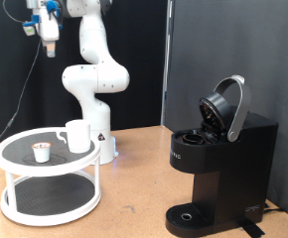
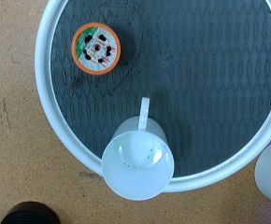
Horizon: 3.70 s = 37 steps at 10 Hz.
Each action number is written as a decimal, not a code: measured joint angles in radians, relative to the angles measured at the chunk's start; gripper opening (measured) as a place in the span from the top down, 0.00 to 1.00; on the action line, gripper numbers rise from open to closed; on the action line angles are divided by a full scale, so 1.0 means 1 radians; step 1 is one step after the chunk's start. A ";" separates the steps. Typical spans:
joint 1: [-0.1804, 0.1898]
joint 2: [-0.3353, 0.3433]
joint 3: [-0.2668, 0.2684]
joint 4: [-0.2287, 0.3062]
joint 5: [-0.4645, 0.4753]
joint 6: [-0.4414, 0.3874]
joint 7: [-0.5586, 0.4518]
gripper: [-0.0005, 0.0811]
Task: Make a cup of coffee with the keurig machine
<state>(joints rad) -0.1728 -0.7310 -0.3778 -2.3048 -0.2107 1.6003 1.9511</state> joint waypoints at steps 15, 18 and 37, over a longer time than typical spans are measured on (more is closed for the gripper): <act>-0.019 0.201 -0.055 -0.234 -0.080 0.523 0.074 0.09; -0.020 0.236 -0.069 -0.295 -0.080 0.625 0.074 0.09; -0.056 0.412 -0.073 -0.430 -0.102 0.945 0.086 0.37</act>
<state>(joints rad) -0.2285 -0.3186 -0.4509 -2.7350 -0.3130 2.5453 2.0371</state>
